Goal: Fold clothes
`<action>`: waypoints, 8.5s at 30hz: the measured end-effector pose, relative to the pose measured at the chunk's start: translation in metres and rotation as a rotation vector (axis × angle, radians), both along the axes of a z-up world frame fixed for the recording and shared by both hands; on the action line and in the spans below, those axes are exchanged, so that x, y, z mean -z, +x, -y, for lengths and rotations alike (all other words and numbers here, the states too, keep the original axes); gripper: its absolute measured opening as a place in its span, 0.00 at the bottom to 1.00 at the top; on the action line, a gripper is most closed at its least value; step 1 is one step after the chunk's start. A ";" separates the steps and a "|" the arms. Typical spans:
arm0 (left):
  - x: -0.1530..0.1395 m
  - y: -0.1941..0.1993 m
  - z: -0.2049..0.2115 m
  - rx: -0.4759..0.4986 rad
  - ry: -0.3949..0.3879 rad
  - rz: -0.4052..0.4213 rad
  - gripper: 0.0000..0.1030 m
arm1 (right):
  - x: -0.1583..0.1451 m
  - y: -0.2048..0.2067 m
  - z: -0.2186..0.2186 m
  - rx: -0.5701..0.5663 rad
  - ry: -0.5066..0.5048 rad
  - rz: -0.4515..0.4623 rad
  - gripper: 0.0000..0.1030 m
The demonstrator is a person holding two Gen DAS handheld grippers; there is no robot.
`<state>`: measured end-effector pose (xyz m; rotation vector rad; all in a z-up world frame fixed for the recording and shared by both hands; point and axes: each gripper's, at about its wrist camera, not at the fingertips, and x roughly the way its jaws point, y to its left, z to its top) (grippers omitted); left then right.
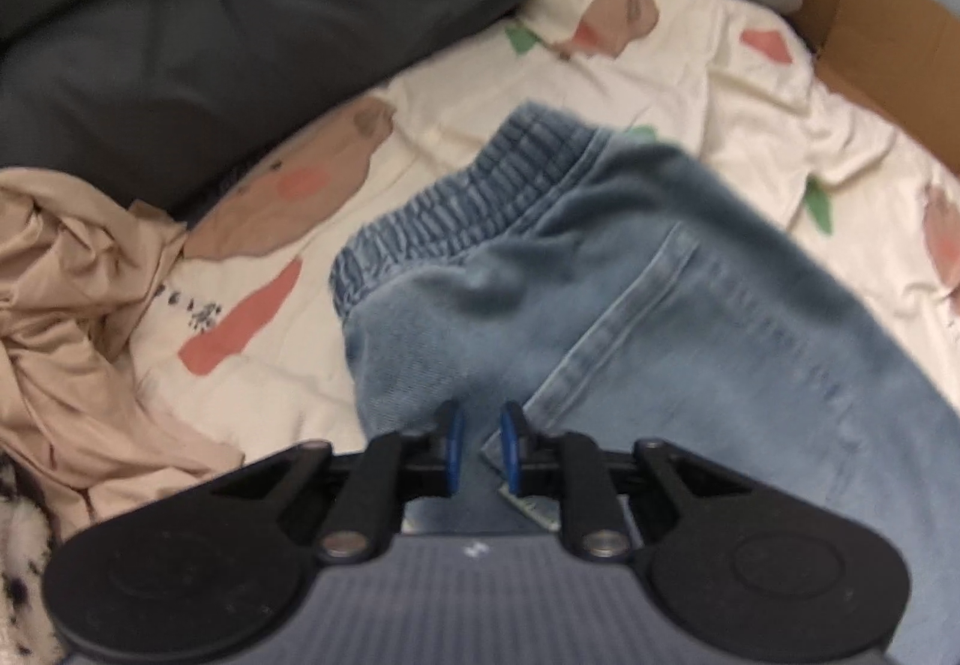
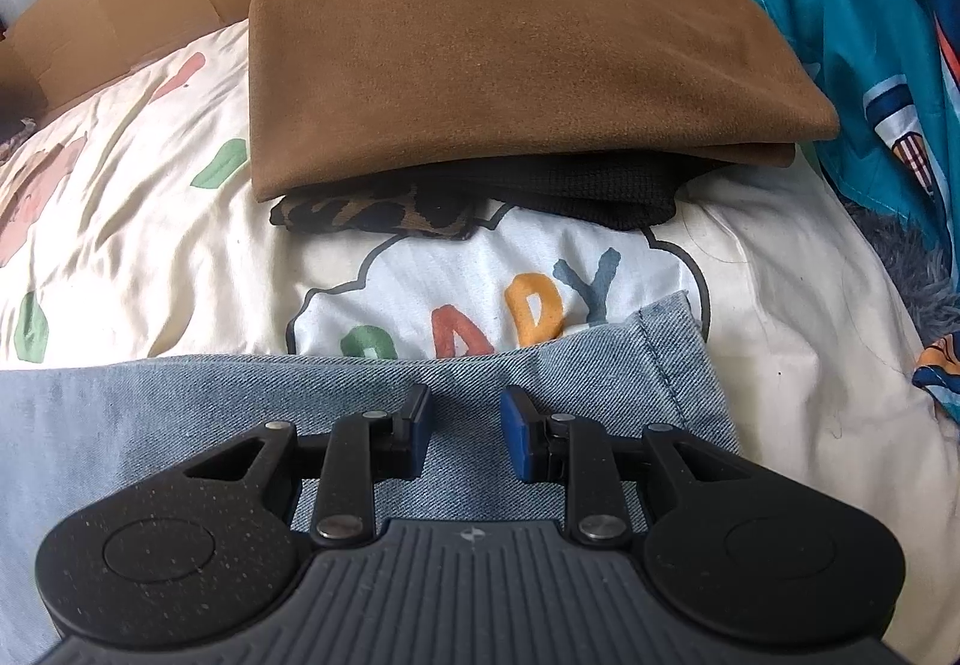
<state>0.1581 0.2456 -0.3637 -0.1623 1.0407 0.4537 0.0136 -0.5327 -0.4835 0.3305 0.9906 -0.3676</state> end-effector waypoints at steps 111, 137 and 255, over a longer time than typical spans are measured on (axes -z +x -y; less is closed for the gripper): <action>-0.019 0.009 0.292 0.734 -0.094 -0.085 0.77 | -0.021 -0.184 0.066 0.301 0.751 0.187 0.61; -0.007 0.003 0.295 0.765 -0.077 -0.149 0.77 | 0.035 -0.159 0.110 0.247 0.902 0.121 0.60; 0.028 -0.043 0.258 0.538 -0.196 -0.069 0.78 | -0.233 -0.017 0.061 -0.478 0.328 -0.079 0.08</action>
